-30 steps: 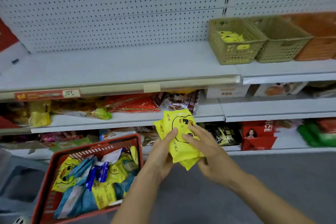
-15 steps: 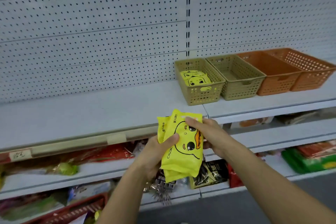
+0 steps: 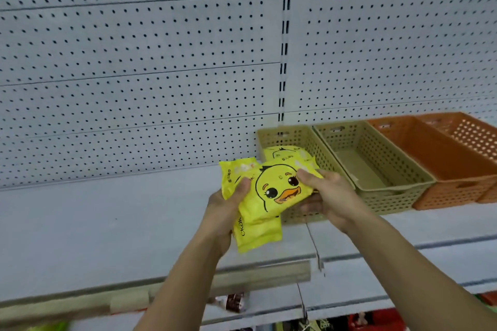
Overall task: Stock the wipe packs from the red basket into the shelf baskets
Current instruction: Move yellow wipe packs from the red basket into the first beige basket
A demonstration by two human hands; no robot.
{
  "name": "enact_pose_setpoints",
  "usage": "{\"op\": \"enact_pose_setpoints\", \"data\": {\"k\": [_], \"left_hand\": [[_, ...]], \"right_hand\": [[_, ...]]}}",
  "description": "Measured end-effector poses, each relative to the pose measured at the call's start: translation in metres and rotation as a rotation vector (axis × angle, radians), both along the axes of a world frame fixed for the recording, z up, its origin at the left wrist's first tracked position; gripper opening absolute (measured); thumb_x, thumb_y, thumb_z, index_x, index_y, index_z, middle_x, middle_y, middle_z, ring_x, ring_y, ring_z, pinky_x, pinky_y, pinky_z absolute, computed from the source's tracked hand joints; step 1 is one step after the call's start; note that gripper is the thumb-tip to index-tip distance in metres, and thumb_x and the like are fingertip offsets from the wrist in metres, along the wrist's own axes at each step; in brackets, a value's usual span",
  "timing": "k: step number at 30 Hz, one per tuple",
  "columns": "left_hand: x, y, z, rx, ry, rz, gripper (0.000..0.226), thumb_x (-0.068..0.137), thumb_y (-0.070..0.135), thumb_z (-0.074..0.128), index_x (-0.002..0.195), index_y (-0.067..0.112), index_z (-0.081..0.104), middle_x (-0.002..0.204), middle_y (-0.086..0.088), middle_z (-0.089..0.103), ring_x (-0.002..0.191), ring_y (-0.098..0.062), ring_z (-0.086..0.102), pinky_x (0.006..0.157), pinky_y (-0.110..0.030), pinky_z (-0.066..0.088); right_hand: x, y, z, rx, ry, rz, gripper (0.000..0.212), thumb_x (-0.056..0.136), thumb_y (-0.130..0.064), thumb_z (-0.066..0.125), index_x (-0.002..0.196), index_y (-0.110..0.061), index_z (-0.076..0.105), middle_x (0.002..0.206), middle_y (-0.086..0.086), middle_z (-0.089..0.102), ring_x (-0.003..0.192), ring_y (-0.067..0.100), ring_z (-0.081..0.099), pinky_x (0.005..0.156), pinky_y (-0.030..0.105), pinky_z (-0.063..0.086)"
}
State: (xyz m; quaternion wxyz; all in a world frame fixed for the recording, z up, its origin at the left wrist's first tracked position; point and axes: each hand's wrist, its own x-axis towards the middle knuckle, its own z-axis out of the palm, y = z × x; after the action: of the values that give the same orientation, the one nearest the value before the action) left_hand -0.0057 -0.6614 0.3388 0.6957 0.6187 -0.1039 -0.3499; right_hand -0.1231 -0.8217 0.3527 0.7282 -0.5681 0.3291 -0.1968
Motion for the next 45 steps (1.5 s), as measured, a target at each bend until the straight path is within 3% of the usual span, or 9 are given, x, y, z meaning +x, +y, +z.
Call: {"op": "enact_pose_setpoints", "data": {"k": [8,13,18,26,29,33,36,40,45], "left_hand": [[0.041,-0.039,-0.001,0.040,0.055,0.125,0.038,0.100,0.039,0.047,0.112,0.009,0.066,0.095,-0.011,0.076,0.087,-0.027,0.073,0.076,-0.043,0.058],[0.052,-0.048,-0.004,0.054,0.057,0.182,0.040,0.101,0.040,0.043,0.116,0.009,0.065,0.097,-0.011,0.076,0.087,-0.027,0.073,0.068,-0.038,0.059],[0.061,-0.063,-0.004,0.051,0.062,0.198,0.039,0.102,0.039,0.042,0.116,0.011,0.064,0.099,-0.010,0.076,0.088,-0.026,0.074,0.075,-0.041,0.058],[0.069,-0.082,-0.006,0.058,0.122,0.260,0.043,0.101,0.047,0.039,0.110,0.015,0.067,0.096,-0.007,0.076,0.091,-0.026,0.072,0.080,-0.043,0.057],[0.071,-0.085,-0.005,0.046,0.121,0.272,0.044,0.100,0.049,0.038,0.106,0.017,0.067,0.093,-0.006,0.077,0.087,-0.024,0.073,0.076,-0.041,0.057],[0.072,-0.088,-0.002,0.041,0.101,0.265,0.046,0.100,0.052,0.036,0.106,0.019,0.068,0.092,-0.004,0.077,0.086,-0.022,0.073,0.070,-0.037,0.057],[0.071,-0.095,0.002,0.025,0.073,0.239,0.050,0.099,0.055,0.033,0.110,0.020,0.067,0.096,-0.004,0.077,0.088,-0.022,0.073,0.071,-0.037,0.057],[0.066,-0.111,0.013,0.116,-0.093,0.048,0.054,0.096,0.057,0.040,0.101,0.015,0.072,0.088,-0.006,0.077,0.078,-0.019,0.074,0.063,-0.030,0.057],[0.063,-0.126,0.018,0.217,-0.295,-0.185,0.046,0.092,0.049,0.057,0.096,0.005,0.071,0.090,-0.013,0.076,0.079,-0.026,0.073,0.074,-0.042,0.060]], "right_hand": [[0.046,-0.089,0.021,-0.189,0.058,-0.318,0.035,0.096,-0.014,0.055,0.129,-0.004,0.047,0.104,0.008,0.066,0.069,0.028,0.069,0.077,0.037,0.056],[0.104,-0.118,0.005,-0.178,0.221,-0.237,0.011,0.096,-0.004,0.050,0.104,0.002,0.049,0.093,0.014,0.065,0.067,0.028,0.066,0.075,0.040,0.057],[0.134,-0.143,-0.028,-0.124,0.363,-0.195,0.041,0.095,-0.004,0.047,0.135,0.003,0.038,0.107,0.013,0.055,0.085,0.036,0.068,0.068,0.035,0.060],[0.137,-0.148,-0.048,-1.422,0.996,0.124,0.077,0.088,-0.016,0.055,0.149,-0.015,0.008,0.126,0.023,0.050,0.070,0.026,0.059,0.047,0.026,0.037],[0.140,-0.147,-0.054,-1.716,0.882,0.140,0.064,0.088,-0.036,0.060,0.143,-0.017,0.035,0.137,0.023,0.043,0.110,0.035,0.055,0.072,0.038,0.051],[0.139,-0.158,-0.065,-1.238,0.810,0.713,0.061,0.101,-0.047,0.022,0.152,-0.018,0.007,0.160,0.010,0.000,0.148,0.026,-0.002,0.117,0.046,0.007],[0.134,-0.155,-0.035,-1.042,0.602,0.655,0.058,0.100,-0.049,0.024,0.149,-0.016,0.026,0.158,0.007,0.021,0.145,0.022,0.017,0.116,0.041,0.018],[0.124,-0.121,0.028,-0.672,0.133,0.496,0.047,0.093,-0.053,0.044,0.133,-0.030,0.052,0.128,-0.014,0.055,0.111,0.001,0.051,0.085,0.019,0.040],[0.117,-0.131,0.042,-0.674,0.161,0.422,0.037,0.086,-0.038,0.067,0.077,-0.002,0.069,0.057,-0.001,0.054,0.049,0.007,0.049,0.052,0.020,0.040]]}}
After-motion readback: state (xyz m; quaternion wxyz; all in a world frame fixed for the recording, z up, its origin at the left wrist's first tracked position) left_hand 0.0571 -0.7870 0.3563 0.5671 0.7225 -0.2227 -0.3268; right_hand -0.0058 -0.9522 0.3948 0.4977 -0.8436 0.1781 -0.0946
